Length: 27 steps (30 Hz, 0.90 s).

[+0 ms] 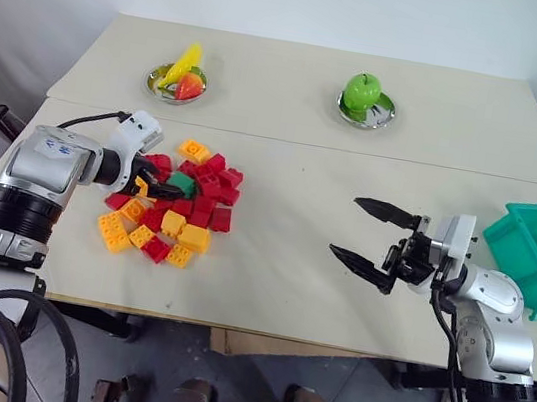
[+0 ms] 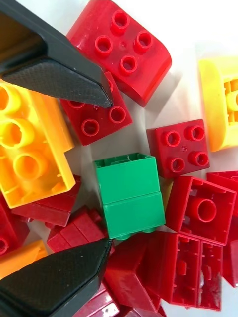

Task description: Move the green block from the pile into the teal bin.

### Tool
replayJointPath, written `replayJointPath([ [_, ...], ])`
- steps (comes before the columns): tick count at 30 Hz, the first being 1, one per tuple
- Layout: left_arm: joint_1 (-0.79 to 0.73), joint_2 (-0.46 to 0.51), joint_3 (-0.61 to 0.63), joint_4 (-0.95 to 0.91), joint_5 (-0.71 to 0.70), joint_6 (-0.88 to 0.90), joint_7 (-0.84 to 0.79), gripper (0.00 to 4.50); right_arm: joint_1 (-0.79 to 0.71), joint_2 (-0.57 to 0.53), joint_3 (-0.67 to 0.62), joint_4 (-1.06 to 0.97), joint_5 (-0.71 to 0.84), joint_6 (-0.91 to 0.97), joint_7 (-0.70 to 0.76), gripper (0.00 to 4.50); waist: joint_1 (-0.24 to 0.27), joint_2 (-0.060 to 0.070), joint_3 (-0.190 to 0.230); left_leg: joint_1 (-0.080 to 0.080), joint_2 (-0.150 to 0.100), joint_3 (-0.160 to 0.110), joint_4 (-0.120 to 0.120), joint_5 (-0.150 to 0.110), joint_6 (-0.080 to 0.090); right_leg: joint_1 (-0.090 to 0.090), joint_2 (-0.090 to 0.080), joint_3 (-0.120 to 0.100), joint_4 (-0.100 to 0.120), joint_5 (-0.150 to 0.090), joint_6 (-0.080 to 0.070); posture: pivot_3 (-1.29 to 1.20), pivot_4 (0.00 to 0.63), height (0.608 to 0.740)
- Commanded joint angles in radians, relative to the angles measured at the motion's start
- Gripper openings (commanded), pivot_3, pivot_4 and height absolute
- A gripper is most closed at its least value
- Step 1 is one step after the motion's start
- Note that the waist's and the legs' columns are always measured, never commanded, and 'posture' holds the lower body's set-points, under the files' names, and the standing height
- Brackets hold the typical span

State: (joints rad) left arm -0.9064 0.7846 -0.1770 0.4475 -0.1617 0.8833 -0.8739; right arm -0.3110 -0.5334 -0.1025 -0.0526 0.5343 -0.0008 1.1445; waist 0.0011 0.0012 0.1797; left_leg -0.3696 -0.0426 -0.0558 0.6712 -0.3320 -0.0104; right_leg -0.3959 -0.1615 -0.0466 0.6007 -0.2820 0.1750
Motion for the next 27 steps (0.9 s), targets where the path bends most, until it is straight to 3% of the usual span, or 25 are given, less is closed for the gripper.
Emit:
replayJointPath([
  [1, -0.019, -0.036, 0.015, 0.019, -0.020, 0.056, -0.023, 4.48, -0.016, 0.009, 0.007, -0.044, 0.016, -0.005, 0.003, 4.50, 0.001, 0.000, 0.000, 0.000, 0.000, 0.000, 0.001, 0.000, 0.000, 0.000, 0.000, 0.000, 0.000, 0.000, 0.000, 0.00, 0.150, 0.740],
  [8, -0.045, -0.031, 0.063, -0.006, -0.046, 0.135, -0.045, 4.48, -0.018, 0.018, 0.024, -0.050, 0.013, -0.004, 0.000, 4.50, -0.004, 0.000, 0.000, -0.001, 0.000, -0.001, 0.002, 0.000, 0.000, 0.000, 0.000, 0.000, 0.001, 0.000, 0.000, 0.00, 0.150, 0.740],
  [12, -0.013, -0.001, -0.009, -0.006, 0.032, 0.039, -0.044, 4.48, -0.020, 0.024, 0.027, -0.046, 0.009, -0.005, -0.007, 4.50, -0.004, 0.000, 0.000, -0.001, 0.000, -0.001, 0.002, 0.000, 0.000, 0.000, 0.000, 0.000, 0.001, 0.000, 0.000, 0.00, 0.150, 0.740],
  [20, -0.009, -0.039, -0.041, 0.032, 0.079, -0.025, -0.033, 4.48, -0.021, 0.031, 0.031, -0.063, 0.010, 0.000, -0.019, 4.50, -0.003, 0.000, 0.000, -0.001, 0.000, 0.000, 0.003, 0.000, 0.000, 0.000, 0.000, 0.000, 0.001, 0.000, 0.000, 0.00, 0.150, 0.740],
  [23, 0.001, -0.020, -0.074, 0.041, 0.117, -0.068, -0.049, 3.90, -0.024, 0.030, 0.032, -0.076, 0.013, 0.005, -0.023, 4.50, -0.003, 0.000, 0.000, -0.001, 0.000, 0.000, 0.003, 0.000, 0.000, 0.000, 0.000, 0.000, 0.001, 0.000, 0.000, 0.00, 0.150, 0.740],
  [27, -0.003, -0.012, -0.069, 0.065, 0.136, -0.096, -0.057, 2.75, -0.025, 0.029, 0.032, -0.086, 0.017, 0.006, -0.028, 4.50, -0.005, 0.000, 0.000, 0.000, 0.000, 0.000, 0.002, 0.000, 0.000, 0.000, 0.000, 0.000, 0.001, 0.000, 0.000, 0.00, 0.150, 0.740],
])
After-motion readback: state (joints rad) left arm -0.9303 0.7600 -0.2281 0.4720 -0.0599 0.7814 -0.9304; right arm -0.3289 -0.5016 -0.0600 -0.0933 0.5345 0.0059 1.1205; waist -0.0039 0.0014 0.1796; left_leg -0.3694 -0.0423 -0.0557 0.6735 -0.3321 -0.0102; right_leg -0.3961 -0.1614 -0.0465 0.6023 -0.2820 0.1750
